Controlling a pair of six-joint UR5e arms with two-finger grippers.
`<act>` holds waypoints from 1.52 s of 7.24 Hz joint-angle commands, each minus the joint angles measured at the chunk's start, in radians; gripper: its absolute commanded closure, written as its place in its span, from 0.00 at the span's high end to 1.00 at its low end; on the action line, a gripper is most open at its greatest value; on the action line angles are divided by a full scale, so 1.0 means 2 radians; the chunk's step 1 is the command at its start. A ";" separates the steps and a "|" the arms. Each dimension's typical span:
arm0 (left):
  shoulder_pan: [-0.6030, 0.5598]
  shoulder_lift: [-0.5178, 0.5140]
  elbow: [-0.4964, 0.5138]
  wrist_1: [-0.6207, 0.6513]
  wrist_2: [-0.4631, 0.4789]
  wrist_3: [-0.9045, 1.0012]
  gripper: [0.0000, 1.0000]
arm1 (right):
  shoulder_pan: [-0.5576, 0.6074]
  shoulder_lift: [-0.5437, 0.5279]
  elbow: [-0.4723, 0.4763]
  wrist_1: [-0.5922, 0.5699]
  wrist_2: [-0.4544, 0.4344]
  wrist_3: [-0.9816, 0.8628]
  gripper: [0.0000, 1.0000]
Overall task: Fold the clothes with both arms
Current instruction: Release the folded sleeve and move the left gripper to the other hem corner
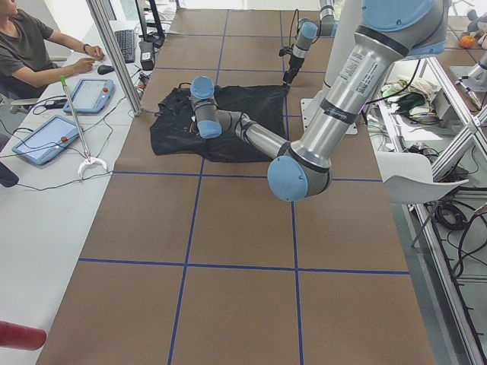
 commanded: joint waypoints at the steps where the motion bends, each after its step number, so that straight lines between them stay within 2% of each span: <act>1: 0.000 0.000 0.000 0.000 0.000 0.001 1.00 | -0.002 0.000 -0.001 0.000 0.000 0.000 0.70; 2: -0.001 0.001 0.000 0.000 0.000 0.002 1.00 | -0.003 0.001 -0.002 0.000 0.000 0.000 0.69; 4: 0.000 0.004 -0.001 0.000 0.000 0.002 1.00 | -0.004 0.002 -0.006 0.000 0.000 0.000 0.59; 5: -0.001 0.004 -0.001 0.000 0.000 0.002 1.00 | -0.004 0.004 -0.006 0.000 0.000 0.000 0.50; 6: -0.001 0.004 -0.001 -0.001 -0.001 0.002 1.00 | -0.004 0.004 -0.006 0.000 -0.001 0.001 0.31; 7: -0.001 0.004 -0.001 -0.001 -0.001 0.002 1.00 | -0.002 0.002 -0.006 0.000 -0.001 0.001 0.00; 11: -0.002 0.004 -0.003 -0.001 -0.002 -0.001 1.00 | 0.000 -0.002 -0.001 0.000 0.000 0.000 0.00</act>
